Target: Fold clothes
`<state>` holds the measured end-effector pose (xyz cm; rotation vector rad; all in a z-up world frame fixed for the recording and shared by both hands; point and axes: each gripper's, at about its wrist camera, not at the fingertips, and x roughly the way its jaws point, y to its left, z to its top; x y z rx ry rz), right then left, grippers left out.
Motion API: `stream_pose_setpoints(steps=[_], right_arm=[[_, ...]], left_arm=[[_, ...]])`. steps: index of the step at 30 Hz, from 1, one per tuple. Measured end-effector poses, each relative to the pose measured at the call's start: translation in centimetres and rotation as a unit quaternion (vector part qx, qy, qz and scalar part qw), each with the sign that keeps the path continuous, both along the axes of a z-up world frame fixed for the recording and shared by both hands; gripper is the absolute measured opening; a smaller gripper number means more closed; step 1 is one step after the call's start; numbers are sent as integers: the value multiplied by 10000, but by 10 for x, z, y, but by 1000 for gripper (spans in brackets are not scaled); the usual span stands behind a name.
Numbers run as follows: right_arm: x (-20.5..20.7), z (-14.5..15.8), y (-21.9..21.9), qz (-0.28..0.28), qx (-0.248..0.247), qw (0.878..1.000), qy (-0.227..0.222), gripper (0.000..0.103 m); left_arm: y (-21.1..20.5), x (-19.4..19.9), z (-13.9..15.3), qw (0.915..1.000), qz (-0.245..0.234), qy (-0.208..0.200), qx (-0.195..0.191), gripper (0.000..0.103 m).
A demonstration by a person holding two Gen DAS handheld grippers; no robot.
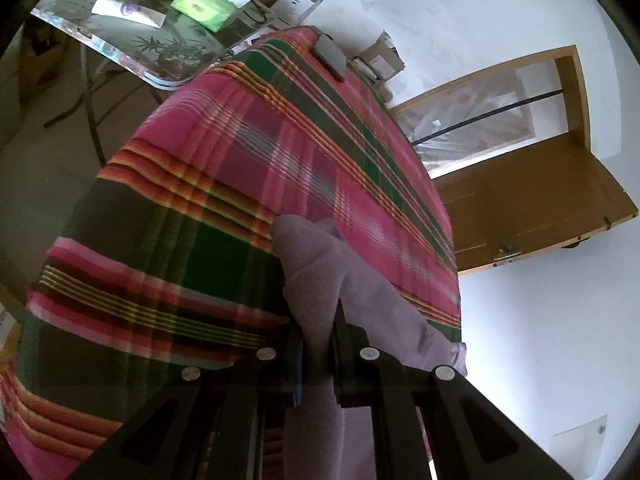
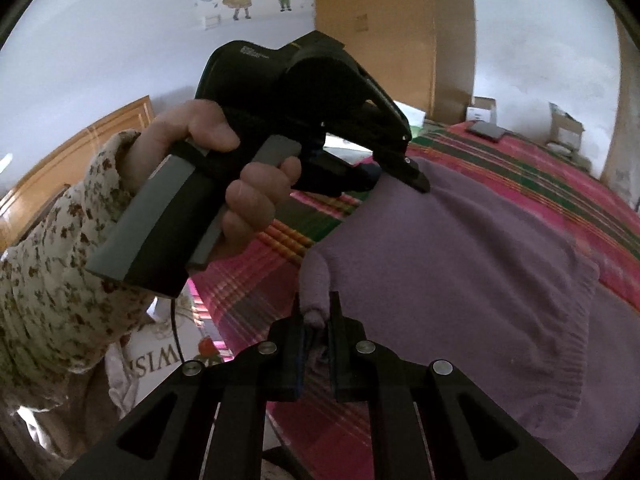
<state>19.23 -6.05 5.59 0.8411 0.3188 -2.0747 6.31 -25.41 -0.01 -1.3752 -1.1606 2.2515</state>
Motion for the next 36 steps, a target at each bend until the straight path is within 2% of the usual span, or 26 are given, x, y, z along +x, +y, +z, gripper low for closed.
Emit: stream_pose_setpoints(steps=[9,12,18,23,26,30,34,36], right_arm=[[-16,-14,2,-14,-97,9991,-406,11],[-15,-11,8,-92,-148,9994,-309,24],[-5,1,40,-398,-549,9965,-484,29],[0,19,75,-802,-918,9919,-348,31],[-2,31,102,-1132,-1112,9870,-257,31],[-15,36,142,-1756,-1243,9765,-123,31],[-26,32,198,-2588,-1301,9569,-201,31],[-23,32,223,-2950,-1188,9480,-102,31]], left_arm=[[5,-1,-5,9995,118,-103,-280,15],[6,4,3,9990,178,-43,-415,17],[6,21,22,9981,378,128,-480,24],[20,35,43,9956,425,406,-730,29],[35,43,58,9937,424,662,-802,29],[58,48,72,9926,104,933,-767,29],[95,43,77,9906,-355,1059,-788,29],[115,38,75,9892,-635,1069,-770,29]])
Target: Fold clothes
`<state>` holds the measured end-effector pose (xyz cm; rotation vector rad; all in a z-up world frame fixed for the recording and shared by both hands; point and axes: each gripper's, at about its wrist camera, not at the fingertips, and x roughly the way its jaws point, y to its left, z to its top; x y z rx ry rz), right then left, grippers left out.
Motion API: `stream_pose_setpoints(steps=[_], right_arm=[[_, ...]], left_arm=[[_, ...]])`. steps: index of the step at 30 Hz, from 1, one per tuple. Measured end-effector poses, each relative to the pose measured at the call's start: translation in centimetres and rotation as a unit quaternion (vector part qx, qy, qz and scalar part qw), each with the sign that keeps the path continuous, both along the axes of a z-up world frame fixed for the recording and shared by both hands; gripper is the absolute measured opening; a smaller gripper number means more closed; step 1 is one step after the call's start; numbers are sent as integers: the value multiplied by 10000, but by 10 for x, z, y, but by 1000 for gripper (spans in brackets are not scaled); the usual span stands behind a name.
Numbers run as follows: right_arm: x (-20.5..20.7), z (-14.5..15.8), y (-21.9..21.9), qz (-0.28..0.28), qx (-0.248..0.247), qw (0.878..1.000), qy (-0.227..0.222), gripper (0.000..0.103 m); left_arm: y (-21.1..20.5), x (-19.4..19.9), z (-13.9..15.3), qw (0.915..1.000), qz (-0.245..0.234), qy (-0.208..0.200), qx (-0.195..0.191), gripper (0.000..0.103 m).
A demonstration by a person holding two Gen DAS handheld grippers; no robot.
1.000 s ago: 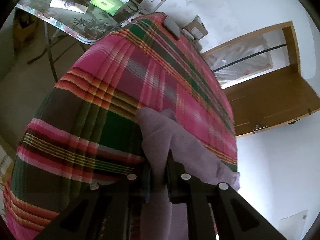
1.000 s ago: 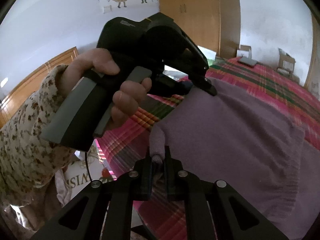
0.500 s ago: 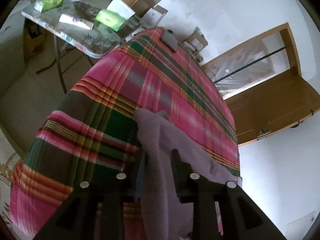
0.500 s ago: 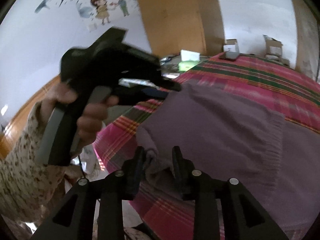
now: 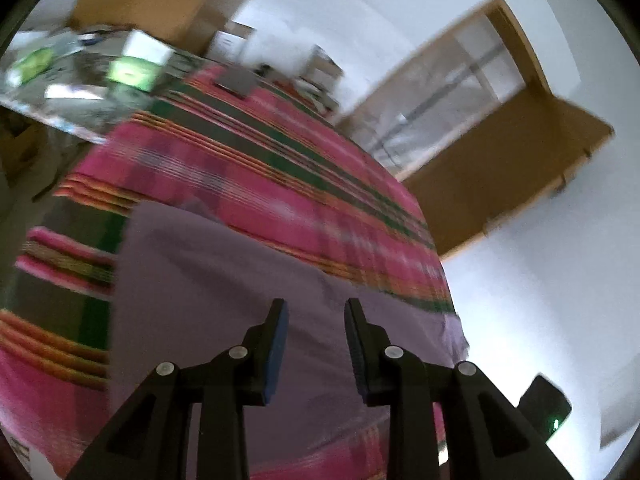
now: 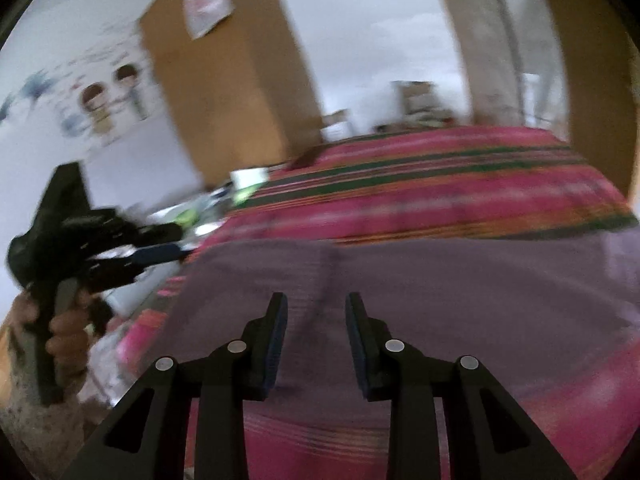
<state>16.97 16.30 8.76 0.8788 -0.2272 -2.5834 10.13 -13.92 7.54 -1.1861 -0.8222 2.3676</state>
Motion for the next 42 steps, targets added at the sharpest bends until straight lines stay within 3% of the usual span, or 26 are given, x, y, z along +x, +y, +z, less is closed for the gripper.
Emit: stream_pose_setpoints(steps=[5,11,14,21,30,39,42], right_arm=[[10,0,66,-932,251,9953,19,31],[13,-6,146,-1949,305,9803,-101,31],[8,-14,167,-2264,558,9722,-220,31],[-3,-26,222,-2715,650,9596,-346,31],[-49,-28,263,-2646,829,9605,-234,31],[-105,-32,267,-2075,1252,9693,-405,31],[-119,-36,265,-1844,1379,9719,-482,31]], left_arm=[[51,-8,-10,9977,-659,-138,-79,30],[108,-9,-27,9888,-1412,-451,-167,30],[130,-11,-37,9846,-1642,-568,-201,30],[169,-20,-50,9767,-1985,-753,-300,30],[192,-33,-57,9778,-1928,-676,-475,30],[217,-42,-64,9716,-2158,-623,-740,30],[218,-45,-66,9725,-2138,-630,-673,30]])
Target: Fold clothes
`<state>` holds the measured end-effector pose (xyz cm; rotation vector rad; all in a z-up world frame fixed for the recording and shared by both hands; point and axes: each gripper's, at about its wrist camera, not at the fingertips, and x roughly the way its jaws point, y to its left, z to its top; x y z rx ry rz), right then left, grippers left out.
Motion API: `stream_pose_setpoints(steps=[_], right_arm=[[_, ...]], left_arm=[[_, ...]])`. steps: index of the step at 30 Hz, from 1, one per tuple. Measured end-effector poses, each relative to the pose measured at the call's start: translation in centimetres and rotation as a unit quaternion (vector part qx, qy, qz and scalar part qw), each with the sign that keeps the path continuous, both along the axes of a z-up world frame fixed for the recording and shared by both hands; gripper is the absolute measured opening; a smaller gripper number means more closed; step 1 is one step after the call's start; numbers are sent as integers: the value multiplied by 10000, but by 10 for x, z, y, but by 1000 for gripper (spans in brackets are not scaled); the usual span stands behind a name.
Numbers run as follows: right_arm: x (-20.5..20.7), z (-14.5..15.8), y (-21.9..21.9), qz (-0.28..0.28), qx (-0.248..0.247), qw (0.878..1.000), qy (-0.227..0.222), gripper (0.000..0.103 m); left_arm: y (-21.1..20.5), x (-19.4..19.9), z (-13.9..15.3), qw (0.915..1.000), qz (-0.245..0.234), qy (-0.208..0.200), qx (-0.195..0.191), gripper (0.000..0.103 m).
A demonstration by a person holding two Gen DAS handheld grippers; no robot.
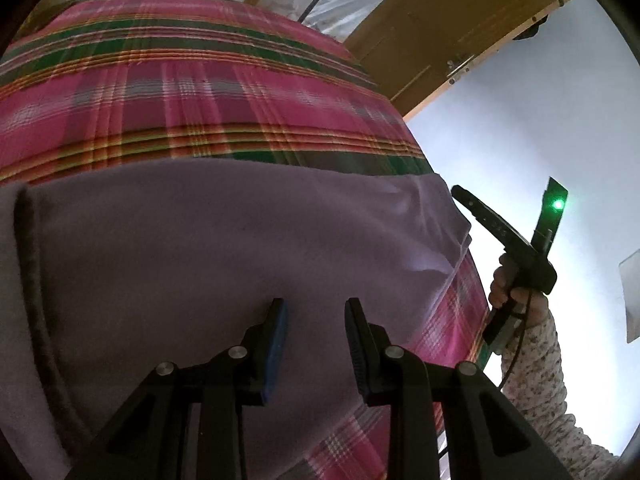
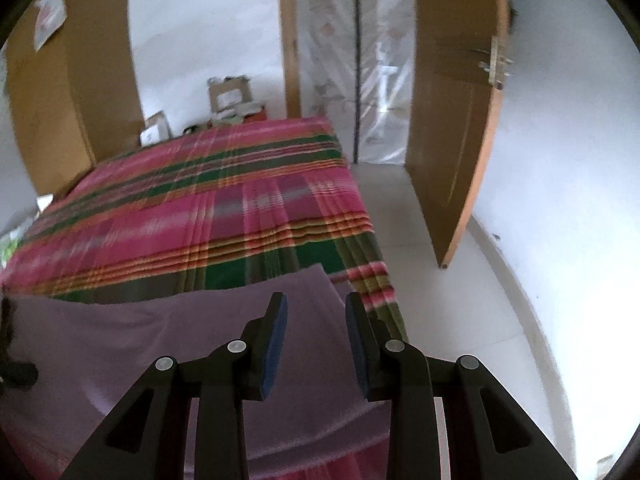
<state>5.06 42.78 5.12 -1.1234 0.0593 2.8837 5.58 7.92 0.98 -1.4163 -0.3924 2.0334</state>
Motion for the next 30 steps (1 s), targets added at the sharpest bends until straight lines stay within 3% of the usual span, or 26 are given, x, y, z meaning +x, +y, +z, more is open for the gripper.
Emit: stream_pose_setpoints(steps=[6,8,10,13,19,22,26,30], right_arm=[[-24,-11,2,160,-141,9994,-285,31],[-27,-12,0,226,-111,9991,-343,24],[-29,-14,-4,251,58,9989,-385,7],[-29,-15,-5,229,100,9989,-391,0],[-19,-4,6,-251,364,9990,-80,0],[-20,-2,20,-360,143,9992,-95,0],[-19,-7,30,-57,-603,9979,-224,2],[-15,-9,29,189,-738,9967,-280,19]], left_arm=[[2,-5,-1,10000,-12,-22,61,30],[4,-7,-2,10000,-7,-41,86,31],[4,-9,-3,9999,17,-76,138,31],[5,-11,-3,9998,25,-84,156,31],[7,-14,-2,9998,33,-116,160,31],[8,-15,-2,9998,45,-122,169,31],[7,-15,-3,9997,61,-124,194,31],[8,-15,-3,9997,78,-115,197,31]])
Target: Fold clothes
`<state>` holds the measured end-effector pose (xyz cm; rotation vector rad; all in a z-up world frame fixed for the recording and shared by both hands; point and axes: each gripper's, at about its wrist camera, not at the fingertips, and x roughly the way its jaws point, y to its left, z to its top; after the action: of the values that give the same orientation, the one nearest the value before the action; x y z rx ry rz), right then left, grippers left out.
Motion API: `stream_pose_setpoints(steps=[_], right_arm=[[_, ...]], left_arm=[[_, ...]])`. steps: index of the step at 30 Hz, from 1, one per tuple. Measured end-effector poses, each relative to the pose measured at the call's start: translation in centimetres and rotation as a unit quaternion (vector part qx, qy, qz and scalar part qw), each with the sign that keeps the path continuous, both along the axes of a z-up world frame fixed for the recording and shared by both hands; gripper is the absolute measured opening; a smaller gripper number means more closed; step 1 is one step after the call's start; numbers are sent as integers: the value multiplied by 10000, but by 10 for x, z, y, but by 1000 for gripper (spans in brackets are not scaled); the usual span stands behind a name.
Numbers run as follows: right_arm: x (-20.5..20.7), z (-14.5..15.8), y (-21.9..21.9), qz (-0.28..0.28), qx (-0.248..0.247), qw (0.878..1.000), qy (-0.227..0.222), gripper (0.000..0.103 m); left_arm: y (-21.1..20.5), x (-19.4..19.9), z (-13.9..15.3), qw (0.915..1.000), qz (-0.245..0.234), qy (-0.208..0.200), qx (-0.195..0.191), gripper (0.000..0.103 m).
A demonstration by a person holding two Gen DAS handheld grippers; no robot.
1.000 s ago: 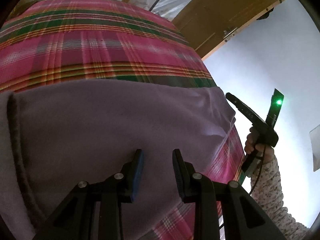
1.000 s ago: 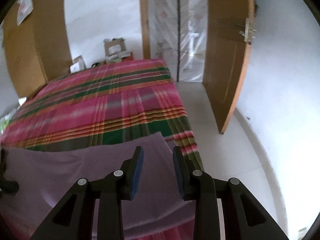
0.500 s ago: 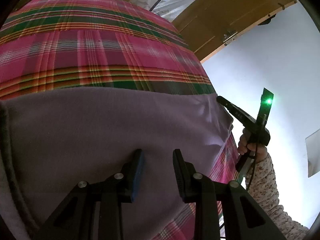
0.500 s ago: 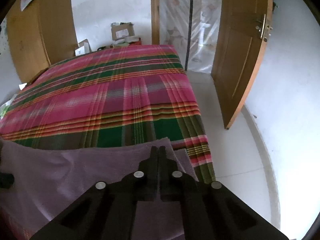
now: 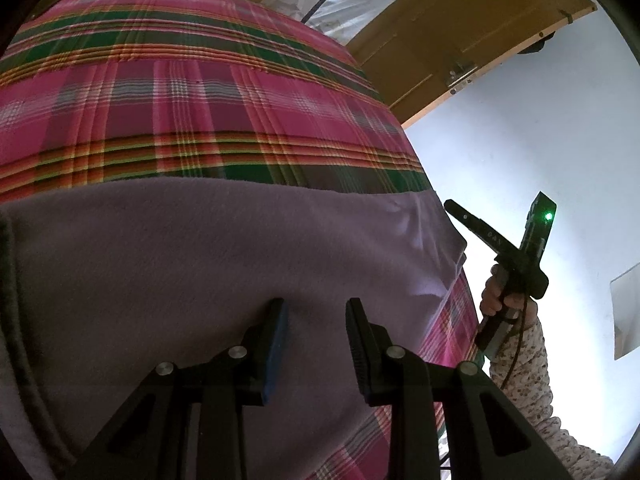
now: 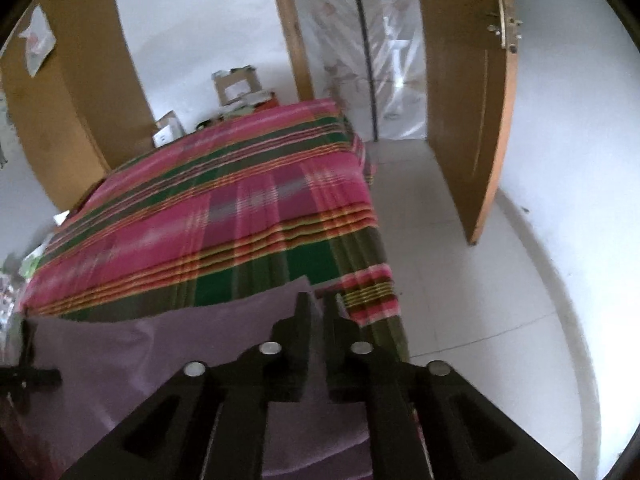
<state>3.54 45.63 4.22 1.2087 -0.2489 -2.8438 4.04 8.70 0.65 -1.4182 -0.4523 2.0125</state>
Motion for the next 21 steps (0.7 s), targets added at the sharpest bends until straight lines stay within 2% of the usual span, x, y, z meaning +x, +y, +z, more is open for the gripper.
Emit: stream_pose_setpoints(steps=[1,2,5,6,8,9,14,21], right_arm=[[0,-1,-3,46,93,9999,-54,26],[1,-2,-5,45,200,9997,-89,28],[5,-6,-13,122,461,9988,-126,28],[8,-4,-16,150,569,9983,-36,27],[14,1,-23,204,804,9964,173,14],[15,0,-28,286,931,9951,141,10],[15,-5,-43,585,1344,9892,13,7],[16,3,-20,4,1187,9929,113,5]], left_arm=[[1,0,0,10000,2,6,0,31],[1,0,0,10000,4,12,1,31],[3,-1,0,10000,5,30,10,31],[3,-2,0,10000,3,35,18,31],[4,-3,-1,10000,14,22,39,31],[5,-4,-1,10000,14,27,48,31],[7,-6,-2,10000,18,42,81,31],[8,-6,-2,10000,16,28,71,31]])
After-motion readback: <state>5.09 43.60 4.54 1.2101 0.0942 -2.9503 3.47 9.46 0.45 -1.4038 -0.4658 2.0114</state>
